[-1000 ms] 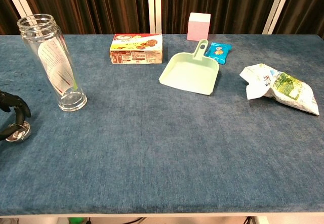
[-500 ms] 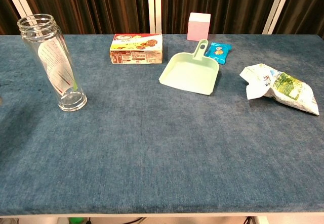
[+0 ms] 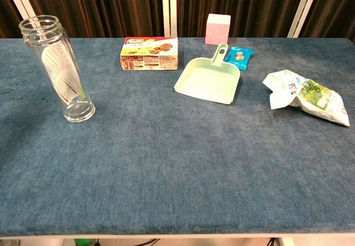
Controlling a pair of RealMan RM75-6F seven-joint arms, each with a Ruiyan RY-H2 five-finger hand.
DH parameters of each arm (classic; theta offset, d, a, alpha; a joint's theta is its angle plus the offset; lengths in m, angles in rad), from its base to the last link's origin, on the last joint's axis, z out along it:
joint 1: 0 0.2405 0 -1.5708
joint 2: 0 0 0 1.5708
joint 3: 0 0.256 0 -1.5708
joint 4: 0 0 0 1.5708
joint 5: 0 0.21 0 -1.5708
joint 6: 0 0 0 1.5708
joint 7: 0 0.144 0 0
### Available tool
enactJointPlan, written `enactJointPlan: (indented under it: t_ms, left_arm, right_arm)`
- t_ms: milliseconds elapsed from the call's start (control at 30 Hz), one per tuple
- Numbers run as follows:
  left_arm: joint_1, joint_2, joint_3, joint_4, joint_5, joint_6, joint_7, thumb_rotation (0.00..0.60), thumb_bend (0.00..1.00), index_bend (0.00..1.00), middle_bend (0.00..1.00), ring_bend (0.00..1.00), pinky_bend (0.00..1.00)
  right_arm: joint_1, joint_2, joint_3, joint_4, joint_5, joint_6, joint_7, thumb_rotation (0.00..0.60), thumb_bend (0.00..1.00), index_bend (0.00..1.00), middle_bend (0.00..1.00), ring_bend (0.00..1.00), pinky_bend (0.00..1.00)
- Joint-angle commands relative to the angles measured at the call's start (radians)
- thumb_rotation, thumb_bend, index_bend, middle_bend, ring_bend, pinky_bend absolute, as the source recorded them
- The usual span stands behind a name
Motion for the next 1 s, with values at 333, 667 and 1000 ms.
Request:
enactJointPlan:
  t_ms: [333,667,1000]
  left_arm:
    - [-0.123,0.081,-0.077,-0.133,-0.027,-0.117,0.037,0.600,0.43,0.59,0.31,0.20,0.27]
    - [-0.226,0.033,-0.095,-0.155,-0.108,-0.203,0.178,0.600,0.43,0.59,0.31,0.20,0.27]
    - [-0.271,-0.001,-0.080,-0.163,-0.133,-0.216,0.276,0.600,0.43,0.59,0.31,0.20,0.27]
  right_arm:
    - [0.003,-0.031,-0.008,0.035,0.012,-0.024,0.009,0.600,0.31,0.00,0.00,0.00,0.00]
    - [-0.005,-0.029,-0.004,0.054,0.027,-0.020,0.023,0.600,0.31,0.00,0.00,0.00,0.00]
    - [0.000,-0.036,-0.006,0.068,0.034,-0.041,0.032,0.600,0.31,0.00,0.00,0.00,0.00]
